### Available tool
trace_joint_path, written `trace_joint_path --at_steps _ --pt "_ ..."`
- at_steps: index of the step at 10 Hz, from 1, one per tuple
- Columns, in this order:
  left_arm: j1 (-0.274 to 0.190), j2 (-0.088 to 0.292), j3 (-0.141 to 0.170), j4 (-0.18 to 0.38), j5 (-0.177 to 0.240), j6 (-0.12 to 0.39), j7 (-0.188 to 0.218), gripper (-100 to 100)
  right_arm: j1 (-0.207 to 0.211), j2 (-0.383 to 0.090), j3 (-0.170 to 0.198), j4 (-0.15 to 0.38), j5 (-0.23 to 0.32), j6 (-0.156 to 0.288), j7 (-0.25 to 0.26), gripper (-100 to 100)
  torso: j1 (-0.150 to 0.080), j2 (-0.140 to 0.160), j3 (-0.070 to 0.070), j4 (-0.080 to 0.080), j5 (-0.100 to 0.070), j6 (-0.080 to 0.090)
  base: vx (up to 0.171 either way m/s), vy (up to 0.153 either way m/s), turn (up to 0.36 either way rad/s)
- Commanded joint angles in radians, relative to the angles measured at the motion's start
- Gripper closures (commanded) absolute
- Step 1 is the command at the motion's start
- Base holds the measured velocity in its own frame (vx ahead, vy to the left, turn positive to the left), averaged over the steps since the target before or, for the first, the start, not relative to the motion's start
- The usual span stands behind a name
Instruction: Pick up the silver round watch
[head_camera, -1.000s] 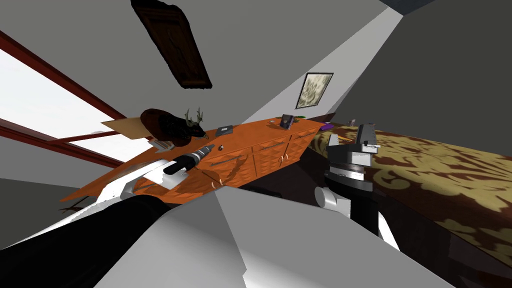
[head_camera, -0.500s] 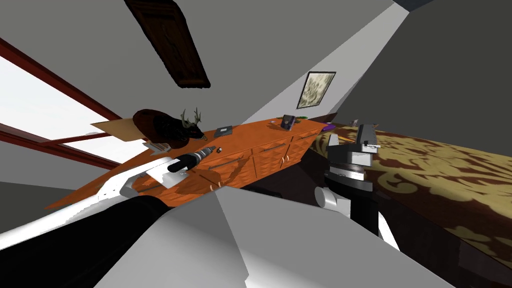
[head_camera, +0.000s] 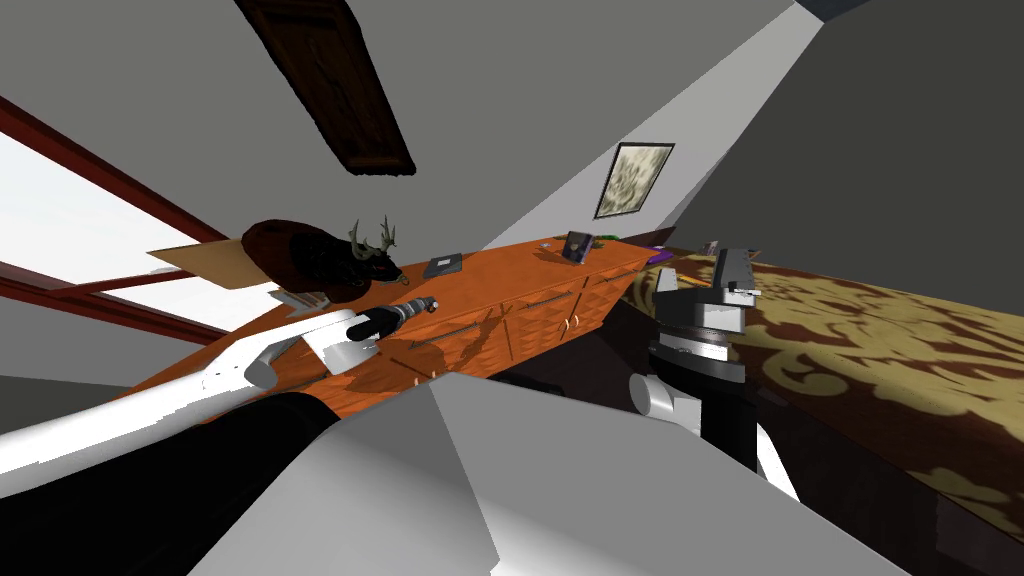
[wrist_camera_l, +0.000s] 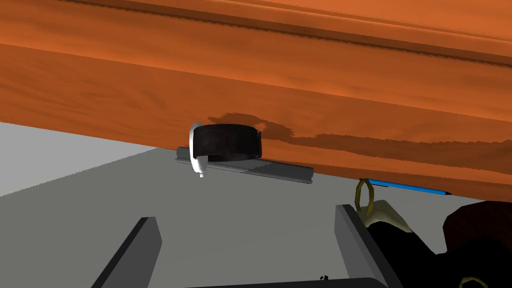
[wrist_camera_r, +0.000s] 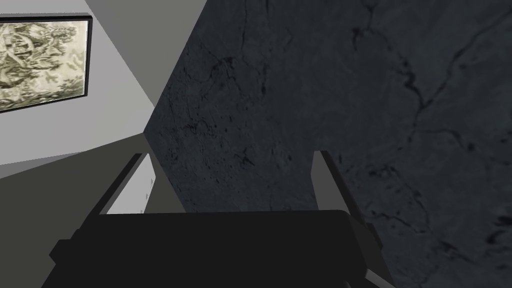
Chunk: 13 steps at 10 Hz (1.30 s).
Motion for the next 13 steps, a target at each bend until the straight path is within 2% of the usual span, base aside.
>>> trace_joint_path --at_steps 1,2,3,4,5,6,7,11,12,13 --pt "0.016 0.038 0.001 -0.011 0.005 0.028 0.001 -100 0.0 0.0 0.0 0.0 0.0 0.0 0.0 0 0.0 0.0 0.0 0.0 0.0 0.0 0.085 -0.057 -0.027" --pt "0.007 0.023 -0.003 -0.005 0.002 0.016 0.001 -100 0.0 0.0 0.0 0.0 0.0 0.0 0.0 0 -0.002 -0.001 0.0 0.0 0.0 0.0 0.043 -0.03 -0.002" --pt "0.008 0.026 -0.003 -0.006 0.002 0.02 0.001 0 0.0 0.0 0.0 0.0 0.0 0.0 0.0 0 -0.001 0.002 0.001 0.0 0.0 0.0 0.007 -0.005 0.001" --pt "-0.004 0.01 -0.02 0.023 -0.007 0.001 -0.006 -100 0.0 0.0 0.0 0.0 0.0 0.0 0.0 0 0.0 0.004 0.002 0.001 0.0 0.0 0.026 -0.005 -0.093" --pt "-0.011 0.001 -0.031 0.041 -0.012 -0.01 -0.01 -100 0.0 0.0 0.0 0.0 0.0 0.0 0.0 0 0.001 0.004 0.002 0.001 0.0 0.0 0.041 0.003 -0.092" --pt "-0.004 0.008 -0.019 0.027 -0.006 0.0 -0.008 -100 0.0 0.0 0.0 0.0 0.0 0.0 0.0 0 0.002 0.003 0.002 0.001 0.0 0.0 0.018 0.004 -0.013" --pt "-0.005 0.007 -0.021 0.029 -0.006 -0.003 -0.008 100 0.0 0.0 0.0 0.0 0.0 0.0 0.0 0 0.002 0.004 0.002 0.001 0.0 0.0 0.0 0.0 0.0" --pt "-0.005 0.008 -0.021 0.029 -0.006 -0.003 -0.008 100 0.0 0.0 0.0 0.0 0.0 0.0 0.0 0 0.001 0.006 0.003 0.001 0.0 0.0 0.0 0.0 0.0" --pt "-0.005 0.008 -0.021 0.029 -0.006 -0.003 -0.008 0 0.0 0.0 0.0 0.0 0.0 0.0 0.0 0 0.001 0.006 0.003 0.001 0.0 0.0 0.0 0.0 0.0" --pt "0.003 0.003 -0.001 0.037 -0.006 0.004 0.004 -100 0.0 0.0 0.0 0.0 0.0 0.0 0.0 0 0.001 0.006 0.004 0.001 0.0 0.0 -0.11 -0.069 0.031"
